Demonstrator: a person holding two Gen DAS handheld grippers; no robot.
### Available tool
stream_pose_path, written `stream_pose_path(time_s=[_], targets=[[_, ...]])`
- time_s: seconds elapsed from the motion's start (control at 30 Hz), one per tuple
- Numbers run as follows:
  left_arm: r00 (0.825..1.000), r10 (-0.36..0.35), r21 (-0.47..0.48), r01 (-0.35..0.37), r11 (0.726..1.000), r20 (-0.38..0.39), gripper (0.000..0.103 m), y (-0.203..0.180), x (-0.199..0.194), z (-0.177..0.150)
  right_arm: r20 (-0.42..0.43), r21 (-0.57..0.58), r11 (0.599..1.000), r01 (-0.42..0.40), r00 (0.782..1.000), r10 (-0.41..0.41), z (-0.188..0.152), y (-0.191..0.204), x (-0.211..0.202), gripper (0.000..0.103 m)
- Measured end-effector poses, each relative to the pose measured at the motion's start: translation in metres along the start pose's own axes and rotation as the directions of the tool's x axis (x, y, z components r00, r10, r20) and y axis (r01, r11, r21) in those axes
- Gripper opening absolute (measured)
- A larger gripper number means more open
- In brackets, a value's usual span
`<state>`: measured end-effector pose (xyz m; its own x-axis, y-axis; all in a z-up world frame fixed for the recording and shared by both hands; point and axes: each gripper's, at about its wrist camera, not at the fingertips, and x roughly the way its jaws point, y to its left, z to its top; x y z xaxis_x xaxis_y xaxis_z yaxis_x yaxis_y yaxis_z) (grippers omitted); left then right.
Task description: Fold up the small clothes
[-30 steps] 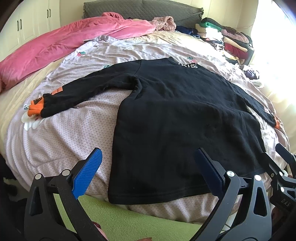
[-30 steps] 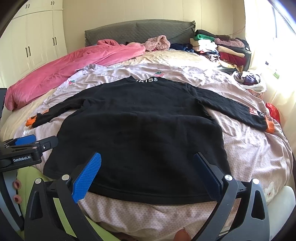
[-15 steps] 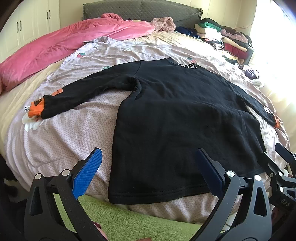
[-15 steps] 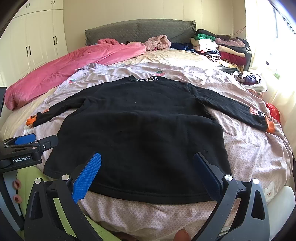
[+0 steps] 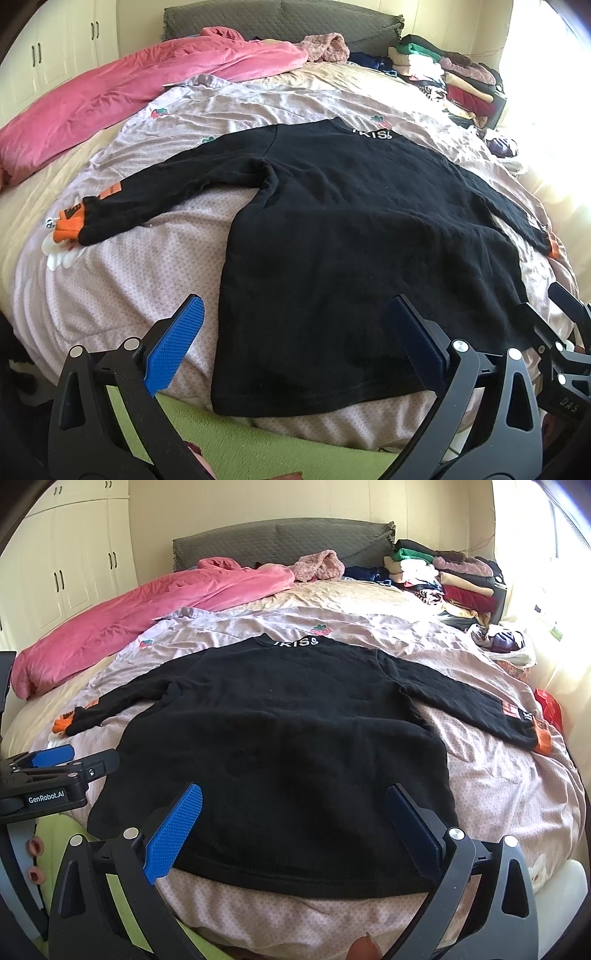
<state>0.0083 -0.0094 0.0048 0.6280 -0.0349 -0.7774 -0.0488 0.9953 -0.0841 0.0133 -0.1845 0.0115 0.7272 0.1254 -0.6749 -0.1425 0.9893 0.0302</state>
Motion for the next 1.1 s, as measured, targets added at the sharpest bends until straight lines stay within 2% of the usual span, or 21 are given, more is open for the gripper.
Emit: stream_pose_path(time_s=[0.5, 0.8, 1.1], targets=[[1.0, -0.018, -0.01, 0.018, 1.0, 0.006, 0.094, -0.012, 0.027, 0.06, 0.026, 0.031, 0.999, 0.023, 0.999, -0.024, 0.056, -0.036, 0.032, 0.099], [1.0, -0.008, -0.027, 0.008, 1.0, -0.003, 0.094, -0.011, 0.053, 0.097, -0.012, 0.062, 0.998, 0.032, 0.999, -0.032, 0.089, -0.063, 0.069, 0.099], [1.0, 0.013, -0.029, -0.014, 0.999, -0.008, 0.094, -0.01, 0.079, 0.128, -0.001, 0.103, 0.99, 0.1, 0.995, -0.101, 0.116, -0.097, 0.096, 0.099]])
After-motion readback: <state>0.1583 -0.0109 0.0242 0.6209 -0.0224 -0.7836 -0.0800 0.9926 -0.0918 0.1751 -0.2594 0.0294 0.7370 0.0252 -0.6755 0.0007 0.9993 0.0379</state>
